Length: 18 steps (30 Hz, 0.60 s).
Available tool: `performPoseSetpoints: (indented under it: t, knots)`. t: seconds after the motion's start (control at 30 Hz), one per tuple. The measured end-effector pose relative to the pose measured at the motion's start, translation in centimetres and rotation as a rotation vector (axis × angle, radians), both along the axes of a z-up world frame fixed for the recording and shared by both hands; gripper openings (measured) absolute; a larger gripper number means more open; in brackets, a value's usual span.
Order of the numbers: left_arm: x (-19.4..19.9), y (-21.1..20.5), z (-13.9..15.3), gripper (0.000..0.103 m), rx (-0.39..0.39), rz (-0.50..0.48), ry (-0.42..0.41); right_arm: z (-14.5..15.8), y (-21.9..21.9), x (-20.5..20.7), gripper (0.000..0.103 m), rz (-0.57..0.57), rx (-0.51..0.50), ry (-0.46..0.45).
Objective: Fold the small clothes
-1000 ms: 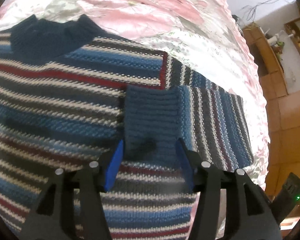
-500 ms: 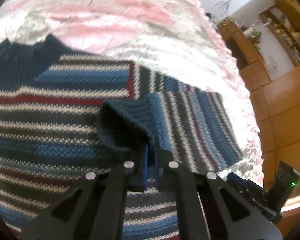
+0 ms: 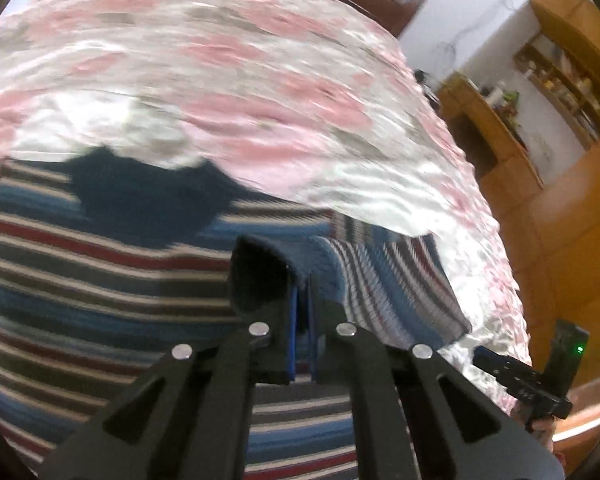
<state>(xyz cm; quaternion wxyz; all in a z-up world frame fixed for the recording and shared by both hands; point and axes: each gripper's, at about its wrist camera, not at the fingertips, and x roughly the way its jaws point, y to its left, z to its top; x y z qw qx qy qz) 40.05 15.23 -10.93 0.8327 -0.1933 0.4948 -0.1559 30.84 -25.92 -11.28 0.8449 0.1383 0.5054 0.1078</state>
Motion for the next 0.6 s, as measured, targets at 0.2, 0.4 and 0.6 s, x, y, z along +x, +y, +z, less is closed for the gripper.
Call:
performPoseSetpoints:
  t: [0.2, 0.4, 0.6]
  knots:
    - [0.7, 7.7, 0.0, 0.003, 0.063, 0.119, -0.012, 0.5, 4.0, 1.4, 0.038, 0.058, -0.009, 0.001]
    - [1.6, 13.1, -1.9, 0.003, 0.109, 0.209, 0.010, -1.2, 8.1, 4.2, 0.053, 0.075, -0.020, 0.053]
    - [1.9, 13.5, -5.5, 0.003, 0.123, 0.207, 0.068, -4.3, 9.6, 6.4, 0.041, 0.033, -0.045, 0.164]
